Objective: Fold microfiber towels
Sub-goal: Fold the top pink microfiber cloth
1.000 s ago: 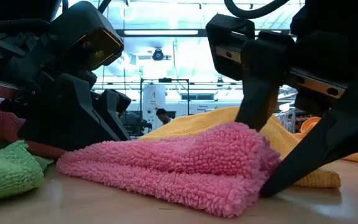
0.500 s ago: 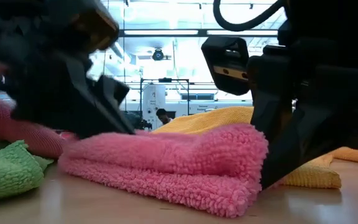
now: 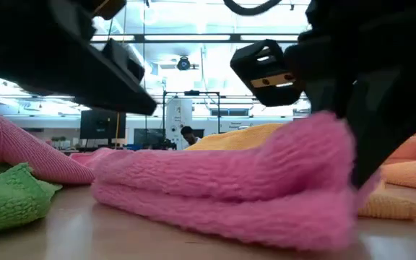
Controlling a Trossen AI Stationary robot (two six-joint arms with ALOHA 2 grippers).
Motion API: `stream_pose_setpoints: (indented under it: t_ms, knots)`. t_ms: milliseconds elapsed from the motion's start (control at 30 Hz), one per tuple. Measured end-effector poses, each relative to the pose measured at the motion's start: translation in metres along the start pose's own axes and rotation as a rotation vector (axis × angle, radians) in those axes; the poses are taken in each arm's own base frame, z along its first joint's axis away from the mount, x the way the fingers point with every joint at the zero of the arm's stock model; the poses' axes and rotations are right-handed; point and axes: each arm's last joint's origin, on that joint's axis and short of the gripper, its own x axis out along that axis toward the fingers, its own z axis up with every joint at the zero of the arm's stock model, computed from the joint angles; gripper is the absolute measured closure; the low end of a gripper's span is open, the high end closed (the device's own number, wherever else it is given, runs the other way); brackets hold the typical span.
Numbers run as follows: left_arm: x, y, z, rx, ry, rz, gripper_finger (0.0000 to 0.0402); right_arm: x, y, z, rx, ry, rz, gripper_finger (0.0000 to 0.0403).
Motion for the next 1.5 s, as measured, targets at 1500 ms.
stream_pose_setpoints:
  t_ms: [1500]
  knots:
    - [0.067, -0.008, -0.017, -0.101, 0.038, 0.179, 0.0322, -0.026, -0.027, 0.019, 0.304, -0.134, -0.005, 0.0383]
